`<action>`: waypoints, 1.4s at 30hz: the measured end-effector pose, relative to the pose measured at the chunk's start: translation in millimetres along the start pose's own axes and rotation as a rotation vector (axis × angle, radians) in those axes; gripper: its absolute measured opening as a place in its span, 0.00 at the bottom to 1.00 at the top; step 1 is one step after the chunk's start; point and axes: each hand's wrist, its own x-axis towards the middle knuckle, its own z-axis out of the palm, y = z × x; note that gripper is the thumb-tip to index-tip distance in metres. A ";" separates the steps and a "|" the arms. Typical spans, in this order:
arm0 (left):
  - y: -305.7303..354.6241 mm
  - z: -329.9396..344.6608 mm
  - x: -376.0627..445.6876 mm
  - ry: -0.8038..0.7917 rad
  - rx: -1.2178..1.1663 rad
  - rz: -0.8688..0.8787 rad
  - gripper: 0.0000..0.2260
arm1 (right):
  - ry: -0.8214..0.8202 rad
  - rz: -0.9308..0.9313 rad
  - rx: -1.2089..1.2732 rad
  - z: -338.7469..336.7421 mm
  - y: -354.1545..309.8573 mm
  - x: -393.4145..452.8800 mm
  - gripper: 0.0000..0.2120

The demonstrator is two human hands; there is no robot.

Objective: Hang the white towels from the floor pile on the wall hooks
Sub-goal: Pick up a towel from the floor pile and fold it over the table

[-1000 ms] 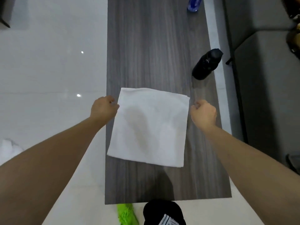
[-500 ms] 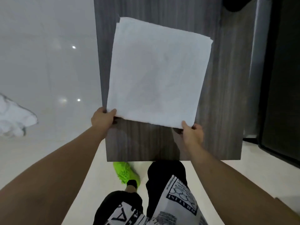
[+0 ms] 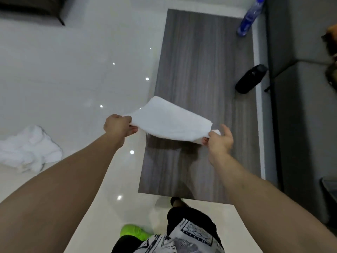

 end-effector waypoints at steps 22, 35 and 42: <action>95.0 -628.9 -298.7 1.073 0.327 0.719 0.10 | -0.727 -1.694 -0.377 229.7 -85.6 -603.9 0.07; -57.2 -930.4 -441.2 1.548 0.715 0.511 0.05 | -1.585 -1.981 -0.413 331.4 104.3 -974.7 0.12; -141.7 -1057.6 -522.5 1.729 0.625 0.177 0.07 | -2.043 -1.923 -0.339 340.2 215.4 -1179.0 0.09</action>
